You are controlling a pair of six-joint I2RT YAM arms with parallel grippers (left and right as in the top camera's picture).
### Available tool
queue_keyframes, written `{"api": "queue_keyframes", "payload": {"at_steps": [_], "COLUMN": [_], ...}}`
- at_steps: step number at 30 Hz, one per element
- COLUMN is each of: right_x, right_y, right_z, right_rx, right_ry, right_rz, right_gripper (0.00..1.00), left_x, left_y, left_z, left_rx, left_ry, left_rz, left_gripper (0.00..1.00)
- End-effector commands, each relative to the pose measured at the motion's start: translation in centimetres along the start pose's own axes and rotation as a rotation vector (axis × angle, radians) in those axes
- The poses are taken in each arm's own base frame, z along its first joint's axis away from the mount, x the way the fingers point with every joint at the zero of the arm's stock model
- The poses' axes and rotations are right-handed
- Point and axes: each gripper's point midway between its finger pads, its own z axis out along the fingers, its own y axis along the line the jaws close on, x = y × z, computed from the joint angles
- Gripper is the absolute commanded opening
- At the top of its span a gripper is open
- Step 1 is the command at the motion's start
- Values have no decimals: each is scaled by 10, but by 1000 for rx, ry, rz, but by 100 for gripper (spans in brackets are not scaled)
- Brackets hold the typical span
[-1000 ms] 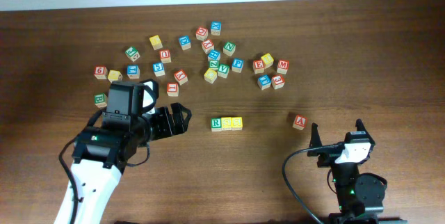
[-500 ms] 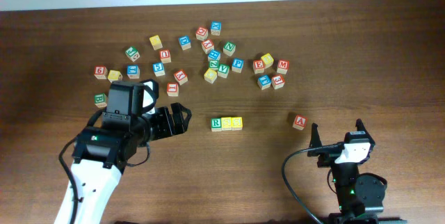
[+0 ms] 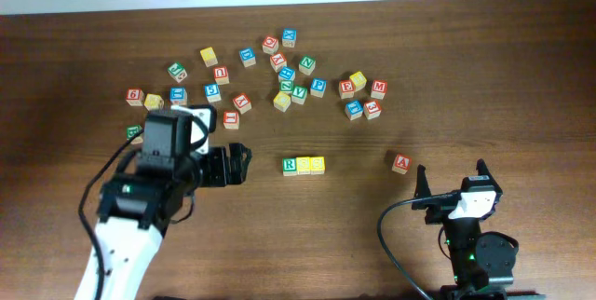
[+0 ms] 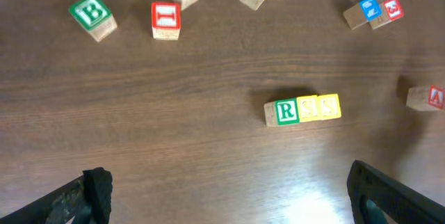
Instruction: Spell out RSS
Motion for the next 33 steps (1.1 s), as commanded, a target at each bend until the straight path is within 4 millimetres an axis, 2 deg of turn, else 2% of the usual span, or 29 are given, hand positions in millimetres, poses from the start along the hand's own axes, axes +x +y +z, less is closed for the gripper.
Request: {"api": "queue_keyframes", "payload": {"at_steps": [1,3,7,9,13,18,22,26,30,33], "right_x": [2,2,2,2,2,2,2,2,2,2], "right_y": [-1,-1,-1,-1,-1,-1,-1,-1,-1,-1], "right_z": [0,0,0,0,0,0,0,0,0,0], "right_rx": [5,5,5,5,5,5,5,5,5,5], "right_ry": [-3,-3,-3,-3,-3,-3,-3,-3,-3,-3], "right_rz": [1,1,1,1,1,1,1,1,1,1], "right_gripper": [98,98,98,99,98,98,98,98,98,98], "left_x": [15,32,50,59,67,55,45,43,35,41], "left_y": [5,3,6,6,11,14,23,39,58,69], "left_z": [-7,-17,-55,-61,-44,-31,-31,-28,-38,-27], "left_rx": [2,26,31,32,40,48,9,-45,-120,-151], "left_ry": [-73,-122,-331,-397,-480,-685,-843,-895,-948,-916], "left_rz": [76,84,136,192,209,228,219,189,148,127], "left_gripper": [99,99,99,99,99,99,99,99,99,99]}}
